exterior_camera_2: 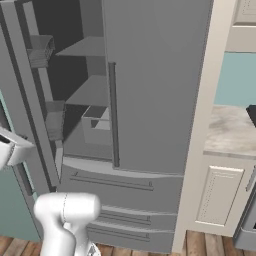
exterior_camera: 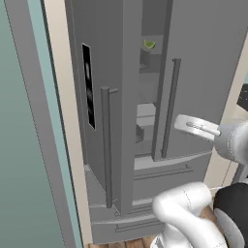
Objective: There is a bowl on the dining counter. Grab a lemon wedge from the fridge and place it in the bowl. Then get the liquor bottle and glass cup from the cabinet and place them next to the bowl.
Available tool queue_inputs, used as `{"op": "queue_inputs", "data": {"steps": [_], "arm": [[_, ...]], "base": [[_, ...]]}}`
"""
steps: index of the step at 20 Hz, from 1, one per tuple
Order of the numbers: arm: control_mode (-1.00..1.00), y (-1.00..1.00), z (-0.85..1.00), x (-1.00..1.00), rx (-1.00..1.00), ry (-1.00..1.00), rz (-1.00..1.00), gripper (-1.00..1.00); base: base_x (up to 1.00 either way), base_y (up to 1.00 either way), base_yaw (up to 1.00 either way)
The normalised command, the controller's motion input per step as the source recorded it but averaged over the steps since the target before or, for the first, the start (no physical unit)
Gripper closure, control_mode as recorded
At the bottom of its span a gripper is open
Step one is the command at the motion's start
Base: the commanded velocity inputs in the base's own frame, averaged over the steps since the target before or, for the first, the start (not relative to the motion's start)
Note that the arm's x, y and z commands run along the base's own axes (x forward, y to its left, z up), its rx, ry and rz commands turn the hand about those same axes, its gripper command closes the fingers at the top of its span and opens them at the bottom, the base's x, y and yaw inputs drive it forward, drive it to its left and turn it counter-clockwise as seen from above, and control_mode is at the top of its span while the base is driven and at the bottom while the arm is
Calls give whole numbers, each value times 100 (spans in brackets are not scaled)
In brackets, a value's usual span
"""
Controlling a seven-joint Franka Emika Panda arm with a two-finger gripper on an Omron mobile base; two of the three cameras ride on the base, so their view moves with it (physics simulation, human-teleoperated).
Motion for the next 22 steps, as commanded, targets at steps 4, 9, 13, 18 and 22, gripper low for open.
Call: {"op": "queue_inputs", "data": {"steps": [4,9,13,18,22], "arm": [[-100,-93,49,-21,25,5,4,-100],[-100,-61,5,76,26,10,9,-100],[-100,-10,-3,100,26,9,12,-100],[-100,23,-35,70,19,4,9,-100],[-100,60,-47,38,15,0,1,-100]], "base": [[0,0,0],[0,0,0],[0,0,0],[0,0,0],[0,0,0]]}}
